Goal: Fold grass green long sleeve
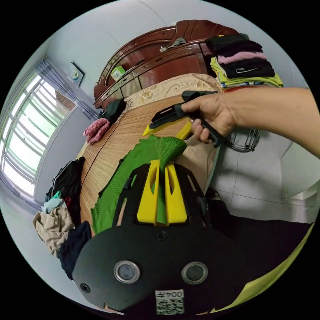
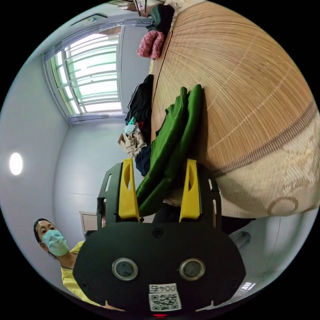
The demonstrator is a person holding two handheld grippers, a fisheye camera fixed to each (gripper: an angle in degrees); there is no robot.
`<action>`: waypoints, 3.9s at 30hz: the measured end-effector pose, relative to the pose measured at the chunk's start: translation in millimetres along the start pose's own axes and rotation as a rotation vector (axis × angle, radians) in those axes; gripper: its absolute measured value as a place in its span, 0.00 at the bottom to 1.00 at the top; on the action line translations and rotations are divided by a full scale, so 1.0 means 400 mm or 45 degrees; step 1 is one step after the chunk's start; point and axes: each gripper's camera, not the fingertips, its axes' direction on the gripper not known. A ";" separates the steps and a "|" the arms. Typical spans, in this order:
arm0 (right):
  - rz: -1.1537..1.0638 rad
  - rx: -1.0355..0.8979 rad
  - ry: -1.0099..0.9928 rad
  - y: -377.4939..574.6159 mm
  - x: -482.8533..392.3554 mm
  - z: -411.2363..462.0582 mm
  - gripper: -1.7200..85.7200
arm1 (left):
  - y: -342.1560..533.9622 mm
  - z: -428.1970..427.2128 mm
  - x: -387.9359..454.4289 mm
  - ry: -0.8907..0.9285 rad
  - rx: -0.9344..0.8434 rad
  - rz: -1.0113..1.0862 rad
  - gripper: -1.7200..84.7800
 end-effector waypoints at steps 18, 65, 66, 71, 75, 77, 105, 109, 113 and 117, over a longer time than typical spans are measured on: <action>-0.290 0.015 0.396 -0.102 -0.484 0.478 0.08 | 0.750 0.346 0.003 0.299 0.211 -0.720 0.03; -1.235 -0.170 1.671 0.259 -1.147 2.110 0.05 | 2.068 1.561 0.714 0.803 0.519 -2.323 0.05; -1.232 -0.186 1.659 0.271 -1.140 2.093 0.05 | 2.048 1.538 0.705 0.761 0.515 -2.291 0.05; -0.989 -0.323 1.565 0.374 -0.983 1.949 0.07 | 1.891 1.454 0.634 0.566 0.408 -1.991 0.04; -0.778 -0.395 1.553 0.400 -0.866 1.912 0.09 | 1.622 1.408 0.556 0.376 0.245 -1.606 0.03; -0.733 -0.457 1.552 0.397 -0.823 1.918 0.09 | 1.478 1.402 0.526 0.304 0.155 -1.421 0.03; -0.580 -0.006 1.025 0.550 -0.674 1.517 0.17 | 0.647 1.392 0.294 0.081 -0.477 -0.727 0.02; -0.491 -0.094 1.018 0.522 -0.632 1.527 0.15 | 0.635 1.357 0.247 0.117 -0.469 -0.769 0.02; -0.650 -0.127 1.315 0.542 -0.621 1.581 0.11 | 0.633 1.329 0.212 0.139 -0.462 -0.804 0.02; -0.671 -0.124 1.353 0.486 -0.612 1.588 0.10 | 0.620 1.309 0.170 0.165 -0.453 -0.889 0.02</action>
